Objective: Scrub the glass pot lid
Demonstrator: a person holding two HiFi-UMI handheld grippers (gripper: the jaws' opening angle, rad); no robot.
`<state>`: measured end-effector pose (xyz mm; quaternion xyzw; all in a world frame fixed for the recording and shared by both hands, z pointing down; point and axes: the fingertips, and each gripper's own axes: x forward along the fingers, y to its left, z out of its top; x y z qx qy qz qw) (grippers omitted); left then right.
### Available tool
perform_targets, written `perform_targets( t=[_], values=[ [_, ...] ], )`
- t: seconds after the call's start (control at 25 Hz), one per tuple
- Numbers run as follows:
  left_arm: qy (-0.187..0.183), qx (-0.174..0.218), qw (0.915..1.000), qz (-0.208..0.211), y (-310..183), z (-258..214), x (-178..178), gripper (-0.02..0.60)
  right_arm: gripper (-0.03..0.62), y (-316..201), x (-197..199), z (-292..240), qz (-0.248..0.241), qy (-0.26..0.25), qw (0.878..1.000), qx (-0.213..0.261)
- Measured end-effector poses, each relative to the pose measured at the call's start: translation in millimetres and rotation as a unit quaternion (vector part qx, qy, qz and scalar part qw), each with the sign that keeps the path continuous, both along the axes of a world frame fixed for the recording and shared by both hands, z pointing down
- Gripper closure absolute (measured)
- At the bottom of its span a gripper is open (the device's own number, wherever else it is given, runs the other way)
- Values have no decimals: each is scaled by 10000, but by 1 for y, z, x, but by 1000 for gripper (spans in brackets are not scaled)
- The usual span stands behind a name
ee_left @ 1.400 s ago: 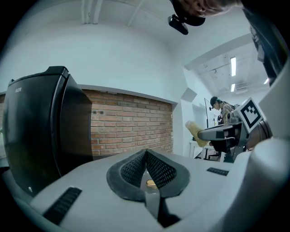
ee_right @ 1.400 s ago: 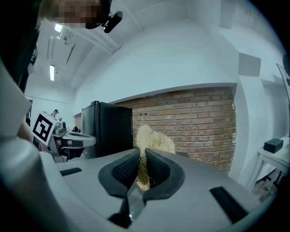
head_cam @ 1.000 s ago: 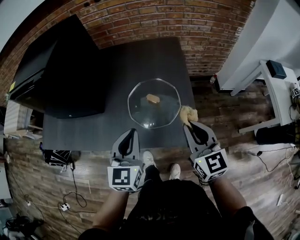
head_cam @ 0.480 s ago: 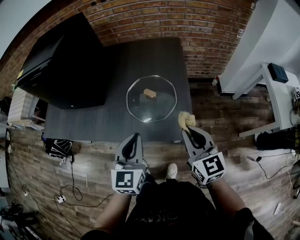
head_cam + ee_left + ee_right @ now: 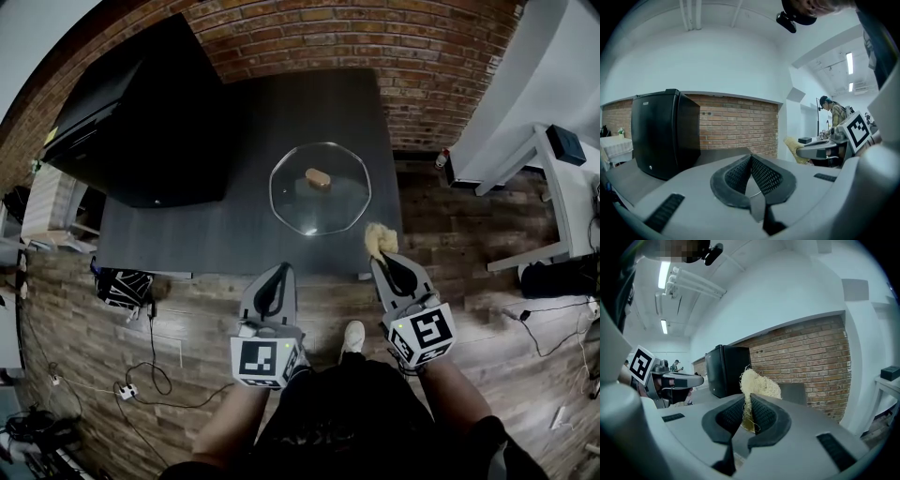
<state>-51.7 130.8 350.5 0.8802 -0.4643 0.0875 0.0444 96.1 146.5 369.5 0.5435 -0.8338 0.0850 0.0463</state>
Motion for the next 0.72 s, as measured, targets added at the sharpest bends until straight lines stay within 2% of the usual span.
perform_targets(
  t=[0.16,0.72],
  values=[
    [29,-18,9999,97,4,-1,-18,549,553,3,-21,-5,48,36,10000,28],
    [179,-11,9983,554,-3,-5,-48,549,553,8,-54,-14,520,81,9986,-29]
  ],
)
